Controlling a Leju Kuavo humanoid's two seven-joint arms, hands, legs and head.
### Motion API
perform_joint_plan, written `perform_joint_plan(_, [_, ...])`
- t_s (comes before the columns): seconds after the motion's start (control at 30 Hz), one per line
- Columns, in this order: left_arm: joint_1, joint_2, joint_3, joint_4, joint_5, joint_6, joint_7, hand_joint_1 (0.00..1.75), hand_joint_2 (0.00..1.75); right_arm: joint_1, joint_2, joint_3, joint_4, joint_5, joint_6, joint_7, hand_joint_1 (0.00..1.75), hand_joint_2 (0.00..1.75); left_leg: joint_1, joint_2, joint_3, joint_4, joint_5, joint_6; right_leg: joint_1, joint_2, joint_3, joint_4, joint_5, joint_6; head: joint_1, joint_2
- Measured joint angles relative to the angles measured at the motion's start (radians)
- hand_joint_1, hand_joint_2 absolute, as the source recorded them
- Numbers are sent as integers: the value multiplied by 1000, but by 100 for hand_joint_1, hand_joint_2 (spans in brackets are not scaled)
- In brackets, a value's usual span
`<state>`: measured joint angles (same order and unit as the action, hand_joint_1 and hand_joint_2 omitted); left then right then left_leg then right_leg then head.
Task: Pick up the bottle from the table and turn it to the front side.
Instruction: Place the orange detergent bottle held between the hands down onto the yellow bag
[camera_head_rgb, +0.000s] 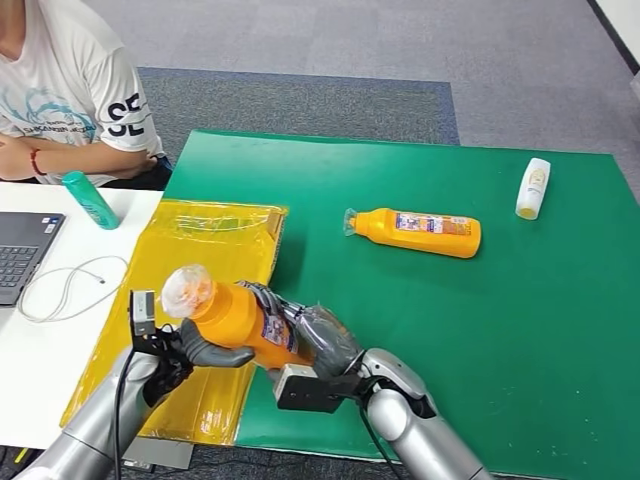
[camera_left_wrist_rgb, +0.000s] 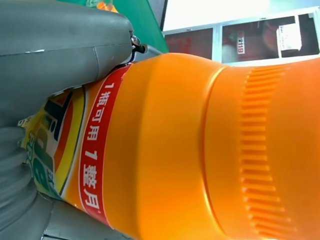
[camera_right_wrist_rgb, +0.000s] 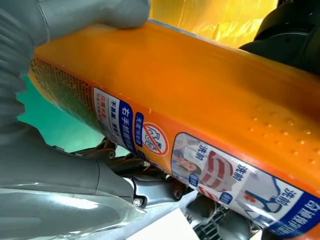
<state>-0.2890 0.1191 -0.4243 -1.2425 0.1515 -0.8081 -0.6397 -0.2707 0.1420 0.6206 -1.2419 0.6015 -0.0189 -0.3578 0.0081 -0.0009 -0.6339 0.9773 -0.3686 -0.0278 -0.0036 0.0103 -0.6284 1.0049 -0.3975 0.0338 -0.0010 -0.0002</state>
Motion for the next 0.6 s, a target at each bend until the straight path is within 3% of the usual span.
perform_joint_plan(0.07, [2, -2, 0, -1, -6, 7, 0, 175, 175, 3, 0, -3, 0, 0, 1, 0, 169, 175, 0, 0, 0, 0, 0, 0, 0, 0, 0, 0, 0, 0, 0, 0])
perform_joint_plan(0.13, [5, -4, 0, -3, -10, 13, 0, 175, 175, 6, 1, -8, 0, -6, 6, -1, 99, 175, 0, 0, 0, 0, 0, 0, 0, 0, 0, 0, 0, 0, 0, 0])
perform_joint_plan(0.2, [8, -5, 0, -6, -16, 18, -1, 175, 175, 9, 3, -16, 0, -26, 22, -4, 17, 175, 0, 0, 0, 0, 0, 0, 0, 0, 0, 0, 0, 0, 0, 0])
perform_joint_plan(0.27, [10, -6, 0, -10, -24, 22, -4, 175, 175, 11, 5, -26, 1, -53, 42, -10, 0, 175, 0, 0, 0, 0, 0, 0, 0, 0, 0, 0, 0, 0, 0, 0])
perform_joint_plan(0.47, [14, -10, 0, -22, -62, 45, -15, 175, 175, 16, 13, -57, 11, -143, 95, -24, 0, 175, 0, 0, 0, 0, 0, 0, 0, 0, 0, 0, 0, 0, 0, 0])
perform_joint_plan(0.6, [18, -11, -6, -46, -185, 156, -14, 175, 175, 21, 14, -86, 24, -186, 109, -22, 0, 175, 0, 0, 0, 0, 0, 0, 0, 0, 0, 0, 0, 0, 0, 0])
